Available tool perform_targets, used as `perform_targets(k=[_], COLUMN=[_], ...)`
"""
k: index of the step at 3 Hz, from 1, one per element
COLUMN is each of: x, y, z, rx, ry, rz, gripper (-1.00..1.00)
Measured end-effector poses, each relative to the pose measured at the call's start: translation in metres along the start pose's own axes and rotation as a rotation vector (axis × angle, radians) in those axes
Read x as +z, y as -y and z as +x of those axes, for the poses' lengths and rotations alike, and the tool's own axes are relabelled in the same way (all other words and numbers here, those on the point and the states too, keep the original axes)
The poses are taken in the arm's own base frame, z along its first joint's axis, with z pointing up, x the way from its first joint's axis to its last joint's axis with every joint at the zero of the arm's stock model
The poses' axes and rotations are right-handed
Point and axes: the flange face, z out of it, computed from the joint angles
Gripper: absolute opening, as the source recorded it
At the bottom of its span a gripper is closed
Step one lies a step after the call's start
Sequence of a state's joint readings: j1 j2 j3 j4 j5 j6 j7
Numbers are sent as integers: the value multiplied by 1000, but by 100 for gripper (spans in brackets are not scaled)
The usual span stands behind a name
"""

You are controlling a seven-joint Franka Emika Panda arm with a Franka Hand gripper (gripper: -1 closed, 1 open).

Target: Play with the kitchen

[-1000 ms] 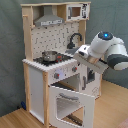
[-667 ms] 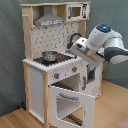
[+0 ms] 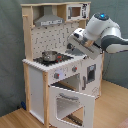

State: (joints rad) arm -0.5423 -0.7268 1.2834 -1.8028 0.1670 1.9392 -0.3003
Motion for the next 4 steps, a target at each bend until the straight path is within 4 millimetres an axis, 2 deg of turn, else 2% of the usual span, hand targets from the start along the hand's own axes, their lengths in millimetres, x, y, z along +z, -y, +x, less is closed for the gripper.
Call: perform_targets(k=[1, 2, 3, 4], x=[1, 28, 39, 46], y=[-25, -70, -98, -115], z=[6, 1, 5, 13], rx=[29, 108, 172, 202], ry=[-22, 3, -2, -8], rz=[84, 155, 192, 217], gripper=[100, 100, 100, 100])
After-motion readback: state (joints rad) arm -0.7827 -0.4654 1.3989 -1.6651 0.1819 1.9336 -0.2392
